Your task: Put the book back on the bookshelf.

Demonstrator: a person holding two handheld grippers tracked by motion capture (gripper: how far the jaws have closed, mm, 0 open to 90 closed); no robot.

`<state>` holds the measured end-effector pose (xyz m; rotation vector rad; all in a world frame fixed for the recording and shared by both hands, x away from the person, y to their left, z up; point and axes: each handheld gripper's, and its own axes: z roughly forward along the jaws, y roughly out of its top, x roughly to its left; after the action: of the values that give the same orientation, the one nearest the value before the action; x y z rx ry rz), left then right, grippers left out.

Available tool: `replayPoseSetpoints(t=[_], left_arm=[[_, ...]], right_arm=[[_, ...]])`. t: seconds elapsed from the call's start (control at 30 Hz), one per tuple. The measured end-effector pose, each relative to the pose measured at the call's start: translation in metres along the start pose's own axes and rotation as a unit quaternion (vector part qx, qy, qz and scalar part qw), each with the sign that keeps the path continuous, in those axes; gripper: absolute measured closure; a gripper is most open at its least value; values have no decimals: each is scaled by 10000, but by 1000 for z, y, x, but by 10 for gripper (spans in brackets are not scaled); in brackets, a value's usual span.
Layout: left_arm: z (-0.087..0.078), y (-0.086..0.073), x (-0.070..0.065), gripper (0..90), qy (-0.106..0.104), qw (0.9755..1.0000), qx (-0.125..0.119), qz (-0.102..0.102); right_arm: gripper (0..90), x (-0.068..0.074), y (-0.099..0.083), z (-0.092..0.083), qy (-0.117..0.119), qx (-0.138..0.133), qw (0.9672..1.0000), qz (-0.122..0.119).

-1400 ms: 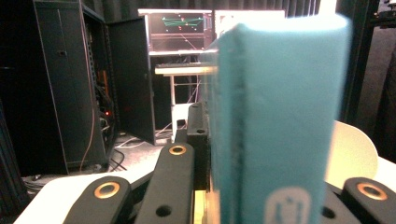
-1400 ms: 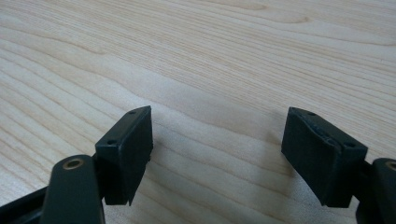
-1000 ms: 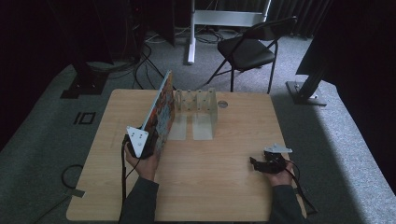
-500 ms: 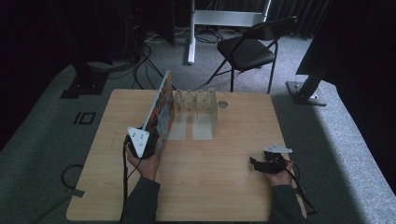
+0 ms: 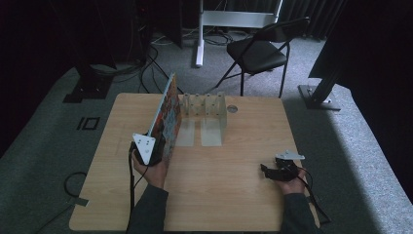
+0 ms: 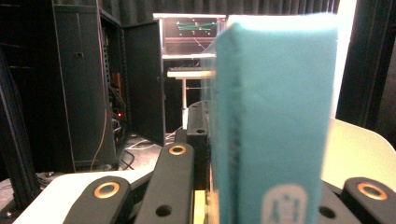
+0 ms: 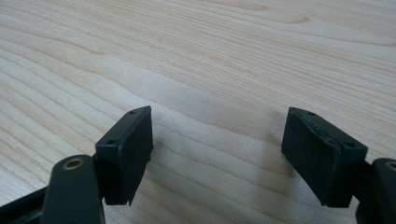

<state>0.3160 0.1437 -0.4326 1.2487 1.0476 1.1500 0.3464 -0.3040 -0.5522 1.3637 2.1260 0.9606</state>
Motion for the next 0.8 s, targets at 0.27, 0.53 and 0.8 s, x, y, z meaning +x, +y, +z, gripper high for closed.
replayPoseSetpoints(t=[0.27,0.53,0.8], left_arm=[[2,-3,-2,804,25,10000,28,-7],[3,-3,-2,804,48,10000,12,-21],[3,-3,-2,803,64,10000,39,-49]], right_arm=[[246,0,0,0,0,0,10000,0],[245,0,0,0,1,1,10000,0],[245,0,0,0,0,-1,10000,0]])
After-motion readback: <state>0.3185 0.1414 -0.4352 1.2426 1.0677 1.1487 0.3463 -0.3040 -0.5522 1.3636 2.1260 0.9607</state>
